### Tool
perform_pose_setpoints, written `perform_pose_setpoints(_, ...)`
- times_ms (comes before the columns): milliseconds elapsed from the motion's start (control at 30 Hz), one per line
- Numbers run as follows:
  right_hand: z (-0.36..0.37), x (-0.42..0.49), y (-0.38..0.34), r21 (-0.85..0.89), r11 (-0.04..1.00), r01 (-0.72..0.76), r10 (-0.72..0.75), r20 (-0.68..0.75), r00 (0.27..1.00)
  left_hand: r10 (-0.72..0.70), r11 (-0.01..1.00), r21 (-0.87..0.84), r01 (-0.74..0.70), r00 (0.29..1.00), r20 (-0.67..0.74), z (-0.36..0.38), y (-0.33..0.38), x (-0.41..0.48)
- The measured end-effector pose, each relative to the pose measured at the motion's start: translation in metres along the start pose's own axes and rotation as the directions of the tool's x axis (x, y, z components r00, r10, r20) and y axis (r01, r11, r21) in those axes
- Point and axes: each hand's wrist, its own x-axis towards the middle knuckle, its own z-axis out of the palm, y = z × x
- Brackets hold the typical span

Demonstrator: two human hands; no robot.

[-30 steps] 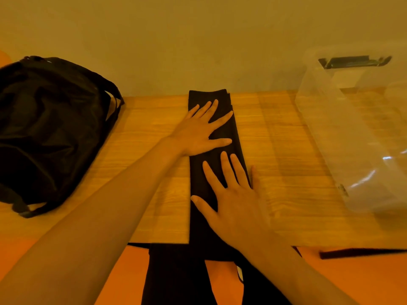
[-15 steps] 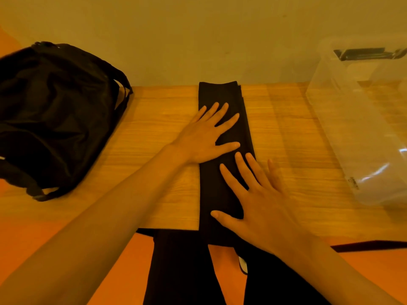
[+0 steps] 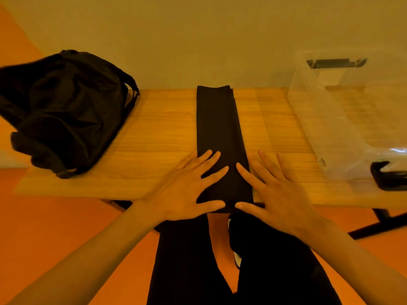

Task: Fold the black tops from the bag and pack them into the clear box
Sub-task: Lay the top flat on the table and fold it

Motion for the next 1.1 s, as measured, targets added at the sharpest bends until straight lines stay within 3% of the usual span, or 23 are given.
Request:
perform_pose_setpoints(133,0.008,-0.014,0.005,-0.029,0.982,0.185,-0.186,-0.064,0.98,0.017,0.998,0.06,-0.009,0.989,-0.147,0.03,0.016,-0.037)
perform_pose_setpoints(267,0.021,-0.017,0.011,-0.082,0.931,0.355,-0.365,-0.209,0.907,-0.017,0.988,0.142,0.063,0.952,-0.304,0.058,0.02,-0.049)
perform_pose_setpoints(467,0.038,-0.015,0.014,-0.125,0.916,0.381,-0.391,-0.494,0.777,0.016,0.987,0.148,0.06,0.887,-0.461,0.069,0.015,-0.047)
perform_pose_setpoints(700,0.045,-0.017,0.018,-0.218,0.901,0.376,-0.434,-0.493,0.754,0.061,0.985,0.168,0.037,0.838,-0.543,0.074,0.017,-0.044)
perform_pose_setpoints(800,0.045,-0.018,0.019,-0.253,0.899,0.357,-0.436,-0.45,0.779,0.092,0.984,0.177,0.008,0.829,-0.552,0.078,0.013,-0.044)
perform_pose_setpoints(1100,0.044,-0.016,0.018,-0.149,0.907,0.394,-0.412,-0.516,0.751,0.094,0.996,0.065,-0.068,0.72,-0.688,0.08,0.015,-0.047)
